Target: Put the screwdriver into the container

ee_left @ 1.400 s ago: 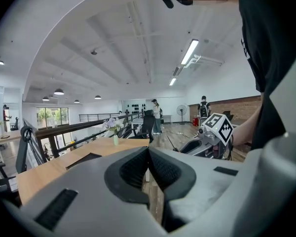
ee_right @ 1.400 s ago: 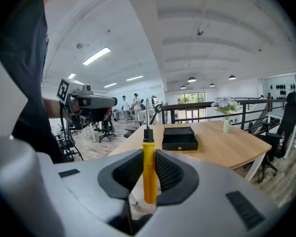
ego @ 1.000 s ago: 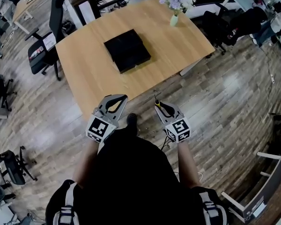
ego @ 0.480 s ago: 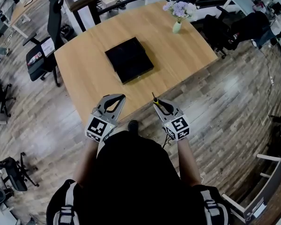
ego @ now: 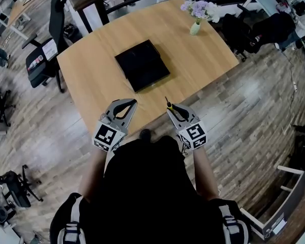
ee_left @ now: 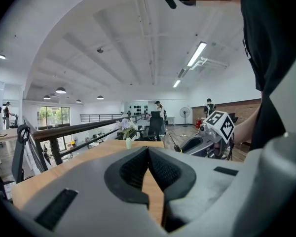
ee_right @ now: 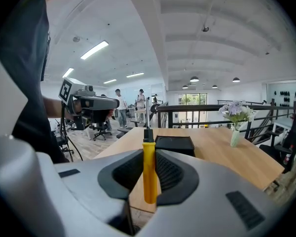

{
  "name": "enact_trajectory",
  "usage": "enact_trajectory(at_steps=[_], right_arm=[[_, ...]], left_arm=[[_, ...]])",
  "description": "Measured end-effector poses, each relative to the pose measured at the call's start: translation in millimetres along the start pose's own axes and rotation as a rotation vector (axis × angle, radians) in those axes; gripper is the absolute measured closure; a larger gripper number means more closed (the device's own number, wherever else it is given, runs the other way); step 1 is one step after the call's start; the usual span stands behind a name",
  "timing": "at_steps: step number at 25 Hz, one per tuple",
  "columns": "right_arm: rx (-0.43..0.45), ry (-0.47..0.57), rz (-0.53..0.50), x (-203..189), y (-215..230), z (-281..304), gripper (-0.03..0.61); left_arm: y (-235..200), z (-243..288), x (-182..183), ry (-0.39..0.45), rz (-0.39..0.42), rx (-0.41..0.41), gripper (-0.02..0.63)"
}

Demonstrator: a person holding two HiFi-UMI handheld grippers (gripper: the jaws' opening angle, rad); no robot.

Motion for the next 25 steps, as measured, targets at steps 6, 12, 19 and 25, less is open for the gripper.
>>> enact_trajectory(at_steps=[6, 12, 19, 25], right_arm=[[0.037, -0.013, -0.010, -1.7, 6.0, 13.9, 0.494], [0.104, -0.024, -0.034, 2.1, 22.9, 32.6, 0.494], [0.237, -0.051, -0.105, 21.5, 52.2, 78.1, 0.494], [0.363, -0.081, -0.212, 40.5, 71.1, 114.8, 0.494]], left_arm=[[-8.3, -0.1, -9.7, -0.028, -0.034, 0.040, 0.592], [-18.8, 6.1, -10.0, -0.015, -0.056, 0.122, 0.592], [-47.1, 16.0, -2.9, -0.013, -0.104, 0.259, 0.591], [-68.2, 26.7, 3.1, 0.001, -0.143, 0.378, 0.591]])
Point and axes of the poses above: the fingertips, and each gripper's own axes: z forward along the fingers, y to its right, x out of its top, the point moved 5 cm from there along -z, backward along the fingers, and after that the axes turned 6 degrees about -x, right-handed, at the moved point
